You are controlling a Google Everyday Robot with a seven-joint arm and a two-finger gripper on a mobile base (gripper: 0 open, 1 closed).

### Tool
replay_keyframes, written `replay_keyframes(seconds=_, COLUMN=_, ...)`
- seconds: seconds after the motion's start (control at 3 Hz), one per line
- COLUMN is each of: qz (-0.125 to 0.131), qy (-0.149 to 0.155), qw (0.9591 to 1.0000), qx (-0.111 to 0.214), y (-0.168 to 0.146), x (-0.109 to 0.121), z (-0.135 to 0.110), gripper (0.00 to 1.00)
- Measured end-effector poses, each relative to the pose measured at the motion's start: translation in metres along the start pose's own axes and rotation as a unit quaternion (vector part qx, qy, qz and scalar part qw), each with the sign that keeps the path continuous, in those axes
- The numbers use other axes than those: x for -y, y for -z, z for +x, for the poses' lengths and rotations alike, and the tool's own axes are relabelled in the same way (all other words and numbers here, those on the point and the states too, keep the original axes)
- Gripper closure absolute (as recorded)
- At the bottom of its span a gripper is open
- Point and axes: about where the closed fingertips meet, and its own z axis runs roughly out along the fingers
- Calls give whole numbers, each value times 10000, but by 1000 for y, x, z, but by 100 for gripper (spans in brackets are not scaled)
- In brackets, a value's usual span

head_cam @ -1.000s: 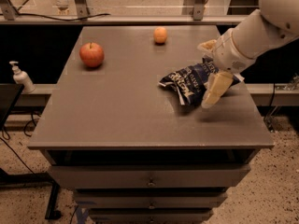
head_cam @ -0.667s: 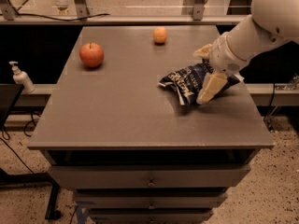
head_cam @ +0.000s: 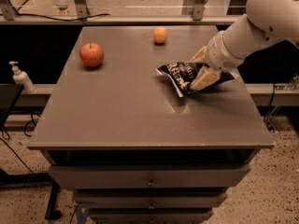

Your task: Move blue chip bag near apple

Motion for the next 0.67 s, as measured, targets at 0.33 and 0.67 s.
replay_keyframes(seconds=0.33, qz=73, qy=70, qw=9998, qx=189, y=8, x=16, z=-28, gripper=88)
replay_keyframes(seconds=0.67, qz=203, qy=175, qw=9982, qx=531, y=18, x=39, z=-78, gripper=100)
